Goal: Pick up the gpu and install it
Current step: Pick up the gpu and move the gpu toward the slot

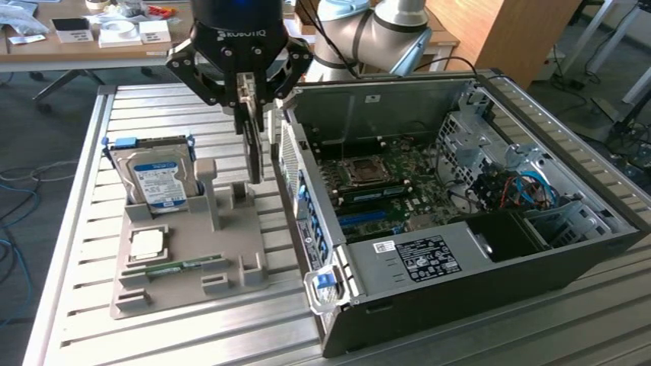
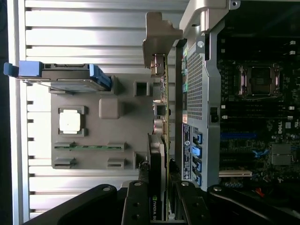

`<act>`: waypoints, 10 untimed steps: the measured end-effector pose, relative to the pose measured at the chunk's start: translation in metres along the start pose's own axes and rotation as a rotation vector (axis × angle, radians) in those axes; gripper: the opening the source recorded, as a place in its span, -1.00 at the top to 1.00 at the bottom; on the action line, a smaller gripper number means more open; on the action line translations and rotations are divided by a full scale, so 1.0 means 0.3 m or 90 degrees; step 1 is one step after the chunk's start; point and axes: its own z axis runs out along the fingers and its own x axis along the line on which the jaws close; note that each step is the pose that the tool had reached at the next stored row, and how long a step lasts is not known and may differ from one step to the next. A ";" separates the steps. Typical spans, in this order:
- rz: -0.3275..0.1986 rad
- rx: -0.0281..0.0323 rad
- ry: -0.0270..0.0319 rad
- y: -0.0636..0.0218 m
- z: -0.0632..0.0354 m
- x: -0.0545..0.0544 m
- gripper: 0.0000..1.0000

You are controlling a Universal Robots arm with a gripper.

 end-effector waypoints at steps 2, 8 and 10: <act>0.000 -0.0001 0.0000 0.000 0.000 -0.014 0.47; 0.000 -0.0001 0.0000 0.001 0.001 -0.056 0.47; 0.000 -0.0002 0.0000 0.002 0.002 -0.070 0.47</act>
